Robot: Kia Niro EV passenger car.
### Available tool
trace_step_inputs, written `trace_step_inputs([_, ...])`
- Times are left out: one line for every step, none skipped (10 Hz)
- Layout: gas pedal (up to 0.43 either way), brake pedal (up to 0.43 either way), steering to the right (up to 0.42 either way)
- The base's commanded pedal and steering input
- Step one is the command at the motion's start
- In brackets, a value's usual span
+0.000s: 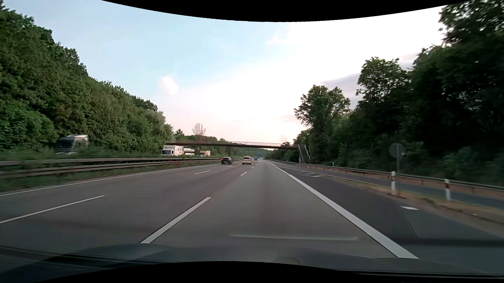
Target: Follow the waypoints while adhering to traffic rules and regulations
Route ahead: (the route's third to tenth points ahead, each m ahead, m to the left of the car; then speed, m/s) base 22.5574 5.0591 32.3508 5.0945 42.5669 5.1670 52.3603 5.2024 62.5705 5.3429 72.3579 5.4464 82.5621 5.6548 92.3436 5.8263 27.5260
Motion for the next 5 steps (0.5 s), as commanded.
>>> trace_step_inputs([0.079,0.0,-0.005])
trace_step_inputs([0.087,0.0,-0.005])
trace_step_inputs([0.087,0.0,-0.004])
trace_step_inputs([0.087,0.0,-0.004])
trace_step_inputs([0.087,0.0,-0.005])
